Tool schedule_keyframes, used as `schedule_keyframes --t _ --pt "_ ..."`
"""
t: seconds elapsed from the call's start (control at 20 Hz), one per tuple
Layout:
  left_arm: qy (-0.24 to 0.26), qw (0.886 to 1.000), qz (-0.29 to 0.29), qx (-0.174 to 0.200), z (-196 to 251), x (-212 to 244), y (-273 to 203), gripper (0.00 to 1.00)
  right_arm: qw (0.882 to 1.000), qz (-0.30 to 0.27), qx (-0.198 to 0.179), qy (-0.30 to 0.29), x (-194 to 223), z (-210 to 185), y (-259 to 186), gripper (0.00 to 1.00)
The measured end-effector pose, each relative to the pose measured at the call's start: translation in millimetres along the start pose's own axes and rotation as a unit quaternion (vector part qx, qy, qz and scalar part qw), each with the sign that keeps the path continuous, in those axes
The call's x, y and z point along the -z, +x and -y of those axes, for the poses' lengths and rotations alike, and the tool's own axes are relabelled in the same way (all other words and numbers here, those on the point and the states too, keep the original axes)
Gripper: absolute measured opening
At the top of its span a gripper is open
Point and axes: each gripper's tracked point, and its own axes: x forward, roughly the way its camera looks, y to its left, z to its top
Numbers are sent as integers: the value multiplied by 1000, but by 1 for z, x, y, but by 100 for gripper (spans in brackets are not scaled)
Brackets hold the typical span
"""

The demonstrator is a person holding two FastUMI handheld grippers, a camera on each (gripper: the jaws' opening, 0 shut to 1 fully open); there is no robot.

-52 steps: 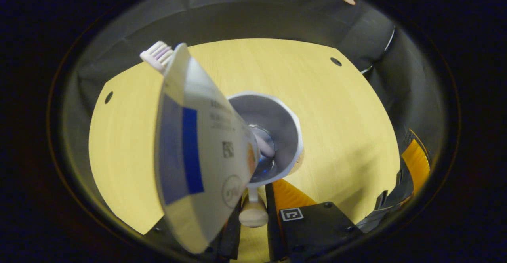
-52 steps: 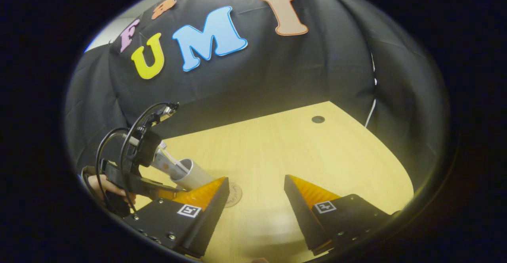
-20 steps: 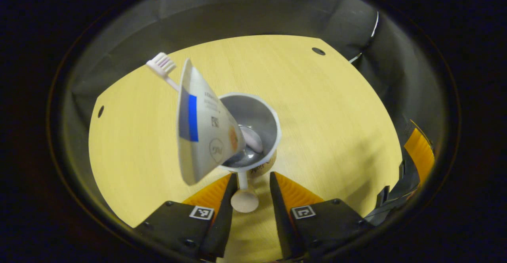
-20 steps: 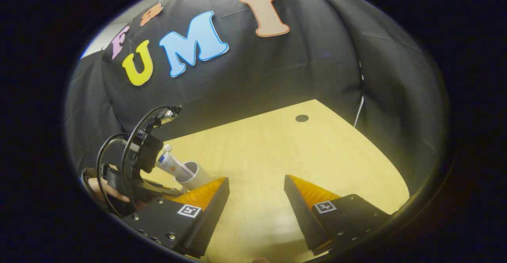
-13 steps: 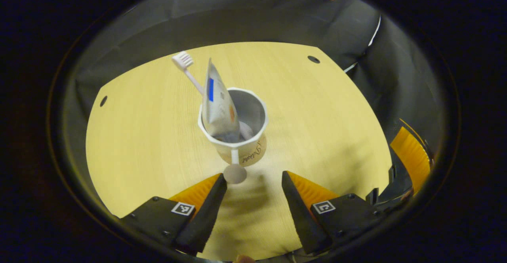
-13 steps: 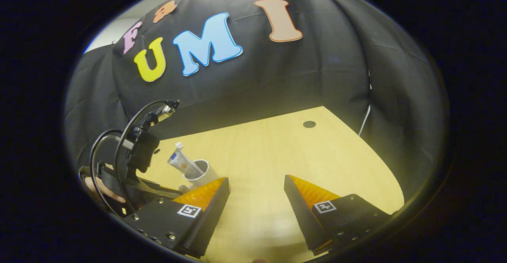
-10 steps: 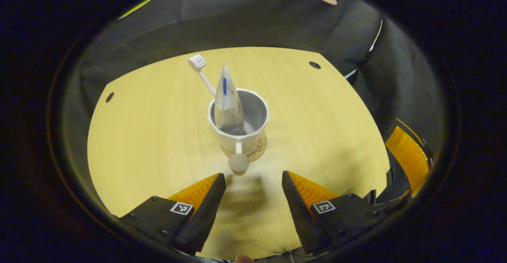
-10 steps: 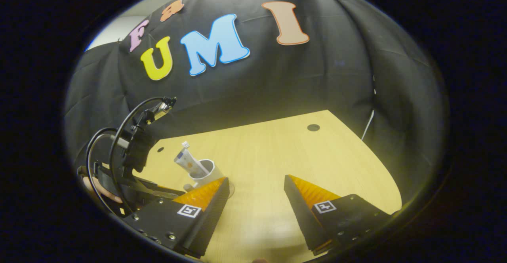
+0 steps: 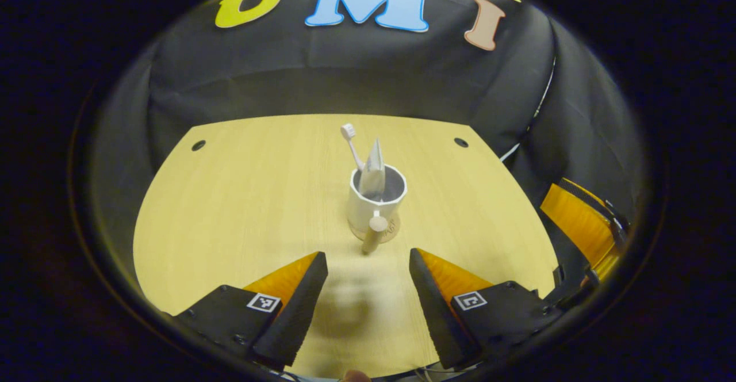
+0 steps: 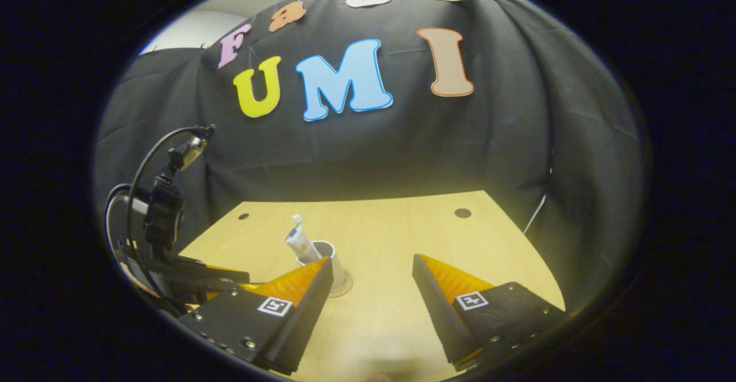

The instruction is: Put the toothbrush and toothpaste on the desktop into the cup, then pick up the cup and place it on the coaster on the desktop.

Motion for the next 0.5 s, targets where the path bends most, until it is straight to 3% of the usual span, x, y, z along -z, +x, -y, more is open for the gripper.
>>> schedule_keyframes --t 0.2,0.5 --pt "-5 995 96 -7 -10 -28 -12 94 999 25 11 -25 -15 -15 -12 88" --pt "21 973 231 -9 -24 -71 -29 92 997 59 22 -53 -25 -47 -31 88"
